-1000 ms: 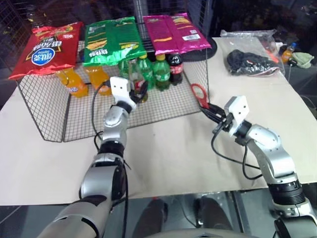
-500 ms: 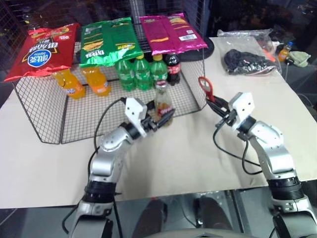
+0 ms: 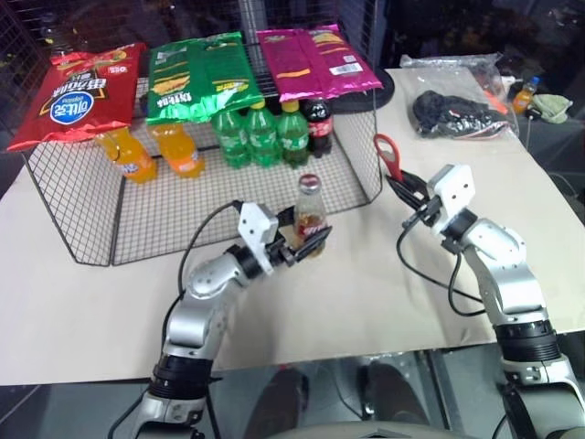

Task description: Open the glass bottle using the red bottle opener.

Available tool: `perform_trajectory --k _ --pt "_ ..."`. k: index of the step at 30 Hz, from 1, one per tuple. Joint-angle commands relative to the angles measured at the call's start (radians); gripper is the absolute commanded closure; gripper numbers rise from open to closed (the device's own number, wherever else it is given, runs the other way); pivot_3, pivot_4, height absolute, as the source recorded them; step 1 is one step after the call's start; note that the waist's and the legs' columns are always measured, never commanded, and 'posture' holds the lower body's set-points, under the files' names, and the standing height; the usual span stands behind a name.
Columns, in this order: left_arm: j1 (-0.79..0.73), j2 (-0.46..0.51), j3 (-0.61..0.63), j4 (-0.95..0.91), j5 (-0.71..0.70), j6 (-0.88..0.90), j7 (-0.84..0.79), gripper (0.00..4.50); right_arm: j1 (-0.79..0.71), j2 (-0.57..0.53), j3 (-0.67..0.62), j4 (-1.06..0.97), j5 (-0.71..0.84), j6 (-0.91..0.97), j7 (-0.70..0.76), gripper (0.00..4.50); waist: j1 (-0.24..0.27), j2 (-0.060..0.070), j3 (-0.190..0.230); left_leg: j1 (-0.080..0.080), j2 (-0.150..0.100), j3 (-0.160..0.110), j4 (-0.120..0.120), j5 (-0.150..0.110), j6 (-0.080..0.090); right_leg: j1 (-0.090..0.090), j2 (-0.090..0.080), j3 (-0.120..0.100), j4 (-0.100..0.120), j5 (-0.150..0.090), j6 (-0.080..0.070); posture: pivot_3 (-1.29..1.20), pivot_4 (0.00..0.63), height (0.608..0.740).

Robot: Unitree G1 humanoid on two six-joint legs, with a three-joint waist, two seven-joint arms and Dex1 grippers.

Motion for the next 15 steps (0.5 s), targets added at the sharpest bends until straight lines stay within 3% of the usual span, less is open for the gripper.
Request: perform_trajectory --k 1,15 --pt "0.006 -0.004 0.014 -0.037 -0.004 -0.04 0.01 0.04 -0.009 -0.003 -0.023 -0.027 -0.001 -0.028 -0.009 4.5 0.0 0.0 0.0 0.0 0.0 0.0 0.0 0.0 0.0 0.0 0.0 0.0 0.0 0.0 0.0 0.0 0.15 0.74" --pt "0.003 -0.025 0.057 -0.152 -0.113 -0.024 0.035 0.04 -0.01 0.008 -0.017 -0.01 -0.007 -0.046 -0.008 4.5 0.0 0.0 0.0 0.0 0.0 0.0 0.0 0.0 0.0 0.0 0.0 0.0 0.0 0.0 0.0 0.0 0.15 0.74"
